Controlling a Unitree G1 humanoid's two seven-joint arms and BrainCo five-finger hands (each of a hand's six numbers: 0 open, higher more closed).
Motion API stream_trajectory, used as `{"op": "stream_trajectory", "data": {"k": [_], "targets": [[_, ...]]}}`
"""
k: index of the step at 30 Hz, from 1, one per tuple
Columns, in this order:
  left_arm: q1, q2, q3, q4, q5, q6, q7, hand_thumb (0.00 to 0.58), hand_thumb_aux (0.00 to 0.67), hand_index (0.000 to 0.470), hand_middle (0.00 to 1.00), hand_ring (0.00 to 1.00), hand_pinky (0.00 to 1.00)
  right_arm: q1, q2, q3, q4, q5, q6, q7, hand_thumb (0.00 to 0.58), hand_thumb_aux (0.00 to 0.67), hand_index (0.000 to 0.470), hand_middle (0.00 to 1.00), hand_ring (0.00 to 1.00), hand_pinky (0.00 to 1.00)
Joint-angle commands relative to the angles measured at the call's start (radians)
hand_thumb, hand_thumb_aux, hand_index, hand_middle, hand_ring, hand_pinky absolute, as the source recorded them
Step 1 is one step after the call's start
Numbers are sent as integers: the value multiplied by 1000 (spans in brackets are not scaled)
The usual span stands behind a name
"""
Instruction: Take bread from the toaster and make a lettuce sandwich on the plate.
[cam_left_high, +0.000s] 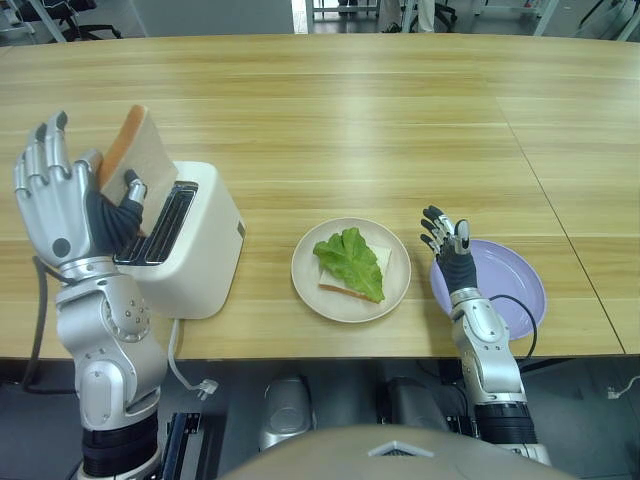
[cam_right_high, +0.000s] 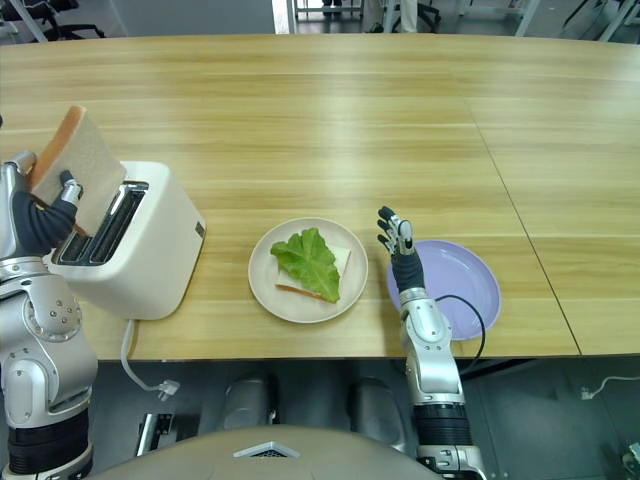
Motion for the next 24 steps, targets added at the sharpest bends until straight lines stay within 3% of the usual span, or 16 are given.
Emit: {"op": "stream_trajectory", "data": {"k": [1, 10, 17, 24], "targets": [[-20, -7, -9, -4, -73, -30, -29, 580, 670, 460, 0, 0, 0, -14, -1, 2, 20, -2, 11, -2, 0, 0, 0, 0, 0, 0], [-91, -25, -24, 52, -368, -120, -123, 580, 670, 460, 0, 0, 0, -36, -4, 3, -2, -6, 4, -7, 0, 0, 0, 0, 0, 0], [-184, -23, -139, 219, -732, -210, -379, 580, 670, 460, 0, 0, 0, -16, -50, 20, -89, -87, -40, -27, 0, 0, 0, 0, 0, 0], [-257, -18, -229, 388, -990, -170, -625, 580, 670, 460, 0, 0, 0, 11, -160, 70, -132, -337, -124, -99, 0, 0, 0, 0, 0, 0]]}}
